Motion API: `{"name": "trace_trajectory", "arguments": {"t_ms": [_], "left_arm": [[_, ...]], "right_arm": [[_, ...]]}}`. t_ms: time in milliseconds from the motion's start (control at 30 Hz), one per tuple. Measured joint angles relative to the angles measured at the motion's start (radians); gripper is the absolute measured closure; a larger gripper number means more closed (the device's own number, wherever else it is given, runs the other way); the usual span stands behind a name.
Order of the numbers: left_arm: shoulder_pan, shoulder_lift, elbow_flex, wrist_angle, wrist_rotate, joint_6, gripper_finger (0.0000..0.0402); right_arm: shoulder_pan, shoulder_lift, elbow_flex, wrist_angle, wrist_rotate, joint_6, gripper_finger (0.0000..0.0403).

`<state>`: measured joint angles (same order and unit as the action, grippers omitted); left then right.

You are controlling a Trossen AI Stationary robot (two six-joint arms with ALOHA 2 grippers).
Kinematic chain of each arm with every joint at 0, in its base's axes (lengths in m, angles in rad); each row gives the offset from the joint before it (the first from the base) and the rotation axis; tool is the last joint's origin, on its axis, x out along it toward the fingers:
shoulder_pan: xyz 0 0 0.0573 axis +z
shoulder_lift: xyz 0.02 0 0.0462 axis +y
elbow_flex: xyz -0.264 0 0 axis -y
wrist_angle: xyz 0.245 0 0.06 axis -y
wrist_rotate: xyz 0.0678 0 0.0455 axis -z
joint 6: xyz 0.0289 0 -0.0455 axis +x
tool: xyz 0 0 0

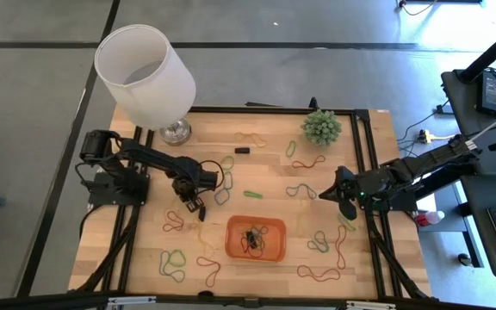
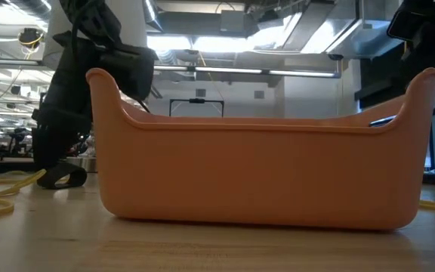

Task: Pick and place rubber bands into bin
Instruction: Put the yellow rubber band into the orange bin

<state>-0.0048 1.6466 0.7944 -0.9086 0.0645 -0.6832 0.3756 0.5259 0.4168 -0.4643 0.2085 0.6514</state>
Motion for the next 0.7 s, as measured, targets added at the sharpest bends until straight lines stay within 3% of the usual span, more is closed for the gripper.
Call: {"name": "trace_trajectory", "arguments": {"t_ms": [100, 400, 700], "left_arm": [[-0.007, -0.015, 0.019, -0.027, -0.011, -0.046, 0.0393], [-0.051, -0.075, 0.224, -0.226, -0.073, -0.096, 0.0399], [-0.153, -0.095, 0.533, -0.409, -0.242, -0.118, 0.0400]], "right_arm": [[0.000, 0.000, 0.000, 0.006, 0.000, 0.000, 0.0399], [0.000, 0.002, 0.000, 0.005, 0.000, -0.005, 0.0399], [0.000, 0.002, 0.000, 0.005, 0.001, -0.028, 0.0399]]}}
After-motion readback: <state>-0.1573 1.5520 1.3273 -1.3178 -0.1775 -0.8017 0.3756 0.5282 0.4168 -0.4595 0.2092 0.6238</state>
